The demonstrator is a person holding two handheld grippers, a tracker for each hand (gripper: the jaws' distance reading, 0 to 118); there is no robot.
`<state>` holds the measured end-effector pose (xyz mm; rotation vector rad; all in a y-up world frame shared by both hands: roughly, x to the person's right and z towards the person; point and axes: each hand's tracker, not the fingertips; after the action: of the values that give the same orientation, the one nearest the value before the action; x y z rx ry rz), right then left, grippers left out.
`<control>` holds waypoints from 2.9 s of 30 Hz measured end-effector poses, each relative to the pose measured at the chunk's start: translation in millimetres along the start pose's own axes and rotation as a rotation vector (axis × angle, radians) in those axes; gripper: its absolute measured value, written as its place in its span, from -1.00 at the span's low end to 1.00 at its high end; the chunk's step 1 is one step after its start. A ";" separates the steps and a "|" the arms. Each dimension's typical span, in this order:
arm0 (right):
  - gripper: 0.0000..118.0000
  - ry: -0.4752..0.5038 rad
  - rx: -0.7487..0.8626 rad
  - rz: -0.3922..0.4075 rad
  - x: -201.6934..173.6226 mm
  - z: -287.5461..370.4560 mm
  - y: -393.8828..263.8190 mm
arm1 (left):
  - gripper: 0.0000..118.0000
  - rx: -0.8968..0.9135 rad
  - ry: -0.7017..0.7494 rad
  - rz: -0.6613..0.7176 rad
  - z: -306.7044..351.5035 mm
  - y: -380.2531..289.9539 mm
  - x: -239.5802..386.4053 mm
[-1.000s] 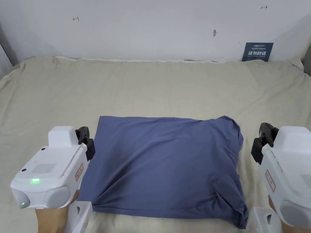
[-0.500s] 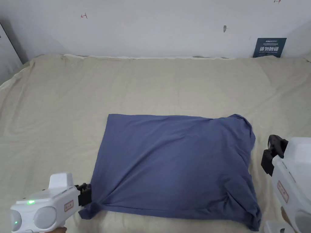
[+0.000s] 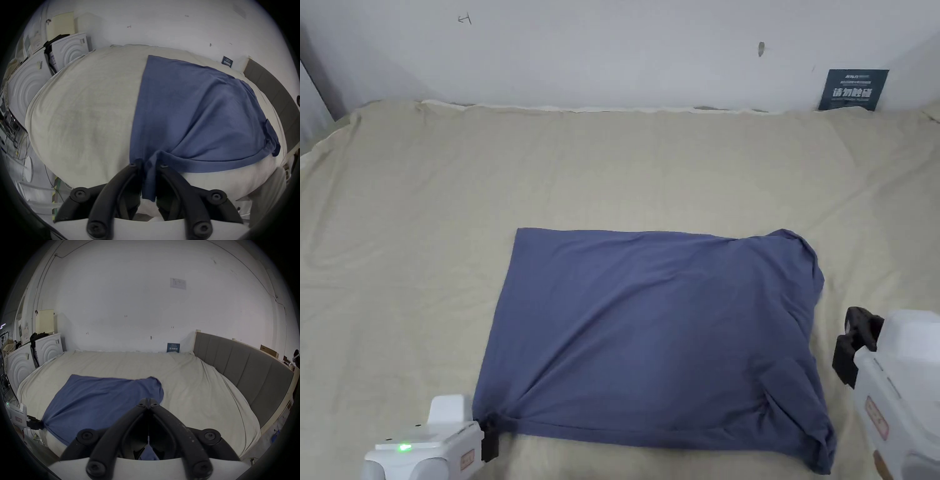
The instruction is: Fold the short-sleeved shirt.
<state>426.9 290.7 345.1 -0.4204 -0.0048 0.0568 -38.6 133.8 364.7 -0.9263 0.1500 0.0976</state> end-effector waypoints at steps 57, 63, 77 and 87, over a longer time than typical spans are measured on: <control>0.56 0.005 -0.337 -0.132 16.4 -223.9 -15.8 | 0.83 0.122 0.011 -0.028 -66.9 196.9 29.1; 0.74 0.018 -0.025 -0.154 15.3 -112.2 30.6 | 0.93 0.423 -0.029 0.017 36.0 190.4 44.8; -0.98 -0.057 0.166 -0.011 -1.1 8.0 15.6 | -1.00 0.594 0.008 -0.012 114.9 107.6 61.7; -0.98 -0.034 0.135 -0.018 4.6 -2.4 16.5 | -1.00 0.311 -0.023 0.049 69.0 127.5 31.6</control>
<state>430.6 305.1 336.2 -0.2847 -0.0380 0.0464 -20.3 265.9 299.6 -0.6115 0.1616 0.1266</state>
